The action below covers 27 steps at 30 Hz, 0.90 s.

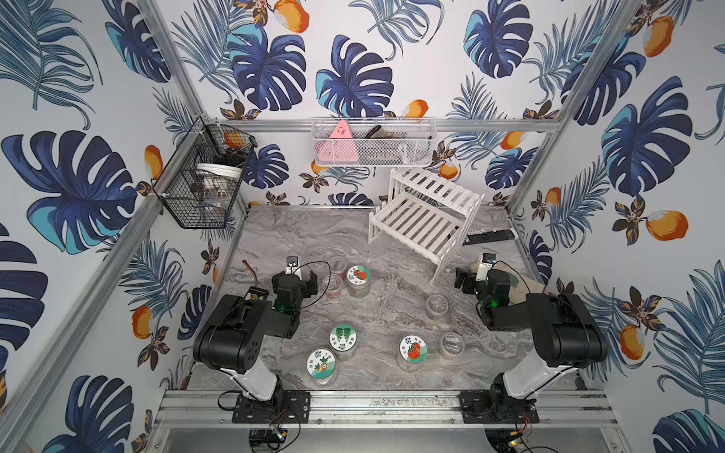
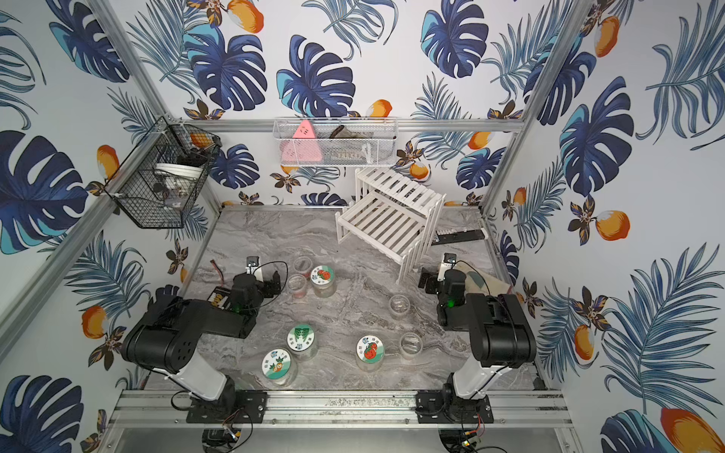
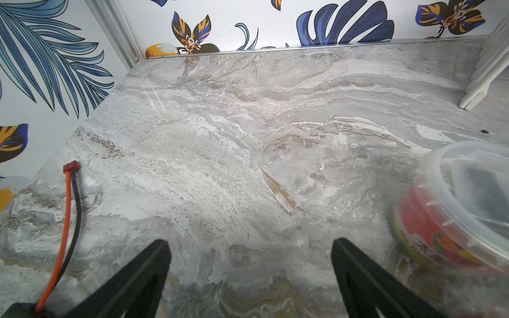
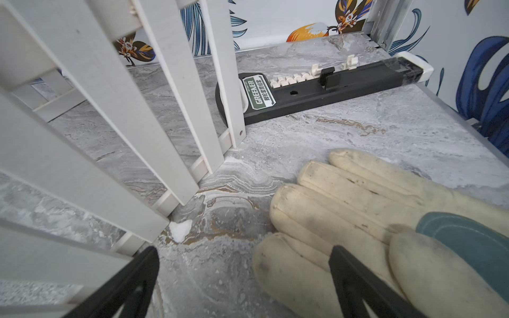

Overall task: Place the seed container on the shelf
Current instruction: Adjust the shelf at the center of the board.

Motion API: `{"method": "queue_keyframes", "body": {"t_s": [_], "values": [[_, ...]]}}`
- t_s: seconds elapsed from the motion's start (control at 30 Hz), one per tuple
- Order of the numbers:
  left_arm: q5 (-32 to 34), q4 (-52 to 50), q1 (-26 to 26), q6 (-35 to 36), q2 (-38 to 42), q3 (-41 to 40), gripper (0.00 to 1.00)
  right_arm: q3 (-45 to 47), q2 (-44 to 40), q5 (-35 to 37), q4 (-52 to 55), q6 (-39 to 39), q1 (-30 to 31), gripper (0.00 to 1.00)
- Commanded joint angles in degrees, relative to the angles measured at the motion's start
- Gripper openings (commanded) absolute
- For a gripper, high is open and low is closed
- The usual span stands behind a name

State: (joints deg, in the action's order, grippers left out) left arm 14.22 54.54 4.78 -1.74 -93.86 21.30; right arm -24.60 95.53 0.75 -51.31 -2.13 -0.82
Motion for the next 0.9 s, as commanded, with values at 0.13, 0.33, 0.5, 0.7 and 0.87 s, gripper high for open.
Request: {"method": "queue_keyframes", "body": {"t_s": [0.13,0.33,0.5,0.7,0.87], "values": [[0.0,2.0,0.0,-0.1,0.2,-0.1,0.99,-0.2,0.1,0.1,-0.1,-0.3,0.0,1.00],[0.0,2.2,0.0,0.0,0.1,-0.2,0.99,0.1,-0.2,0.0,-0.4,-0.2,0.0,1.00],[1.4,2.2,0.1,-0.5,3.1,-1.2,0.99,0.4,-4.1,0.4,2.1,-0.2,0.3,1.00],[3.9,-23.7,0.0,-6.5,17.4,6.7,0.99,-10.0,-16.9,8.7,34.4,-13.5,0.3,1.00],[5.1,-48.9,0.0,-22.7,22.4,21.1,0.99,-23.7,-21.2,-1.8,60.2,-25.7,0.1,1.00]]}}
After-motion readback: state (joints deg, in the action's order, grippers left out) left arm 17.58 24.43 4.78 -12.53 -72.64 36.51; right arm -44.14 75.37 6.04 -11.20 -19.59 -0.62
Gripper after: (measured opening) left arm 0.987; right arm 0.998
